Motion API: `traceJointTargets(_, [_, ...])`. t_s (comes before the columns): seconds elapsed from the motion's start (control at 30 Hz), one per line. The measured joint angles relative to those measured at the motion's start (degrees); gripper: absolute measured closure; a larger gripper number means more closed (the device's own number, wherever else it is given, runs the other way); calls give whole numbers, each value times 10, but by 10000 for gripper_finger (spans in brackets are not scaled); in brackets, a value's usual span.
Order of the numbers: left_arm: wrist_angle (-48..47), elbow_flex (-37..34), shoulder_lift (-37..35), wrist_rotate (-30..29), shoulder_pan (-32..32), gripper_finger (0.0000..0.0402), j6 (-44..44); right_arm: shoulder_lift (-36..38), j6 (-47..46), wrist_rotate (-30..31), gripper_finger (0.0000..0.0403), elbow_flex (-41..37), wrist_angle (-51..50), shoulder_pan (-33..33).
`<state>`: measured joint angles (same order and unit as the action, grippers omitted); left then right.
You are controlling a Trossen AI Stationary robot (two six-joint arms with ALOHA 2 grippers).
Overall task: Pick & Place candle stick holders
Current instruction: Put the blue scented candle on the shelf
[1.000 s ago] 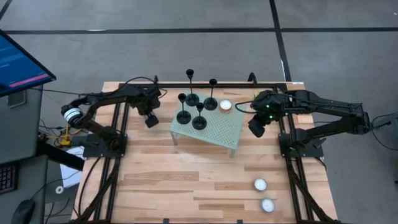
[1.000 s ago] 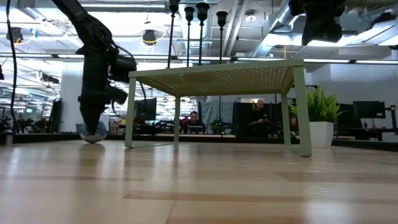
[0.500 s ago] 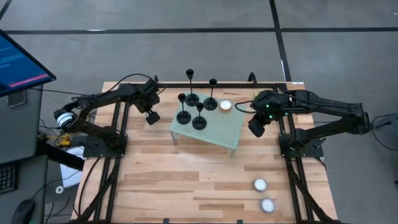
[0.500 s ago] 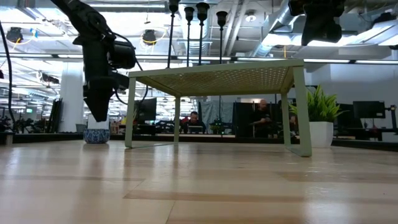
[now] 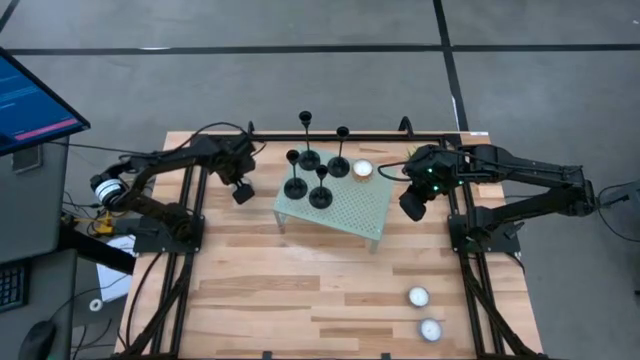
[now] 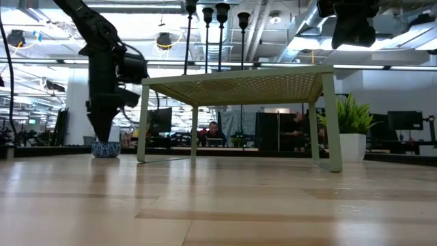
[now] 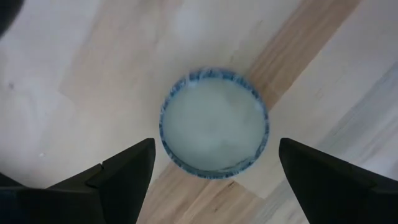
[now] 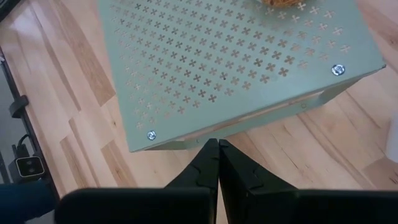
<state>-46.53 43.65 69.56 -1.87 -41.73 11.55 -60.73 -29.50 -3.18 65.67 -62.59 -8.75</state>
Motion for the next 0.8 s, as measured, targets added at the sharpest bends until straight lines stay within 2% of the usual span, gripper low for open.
traceJointTargets(0.33, [51, -21, 0, 20, -4, 60, -5, 0, 3, 0, 403, 0, 0, 0])
traceJointTargets(0.8, [72, -52, 1, 30, -5, 60, -4, 0, 4, 1, 403, 0, 0, 0])
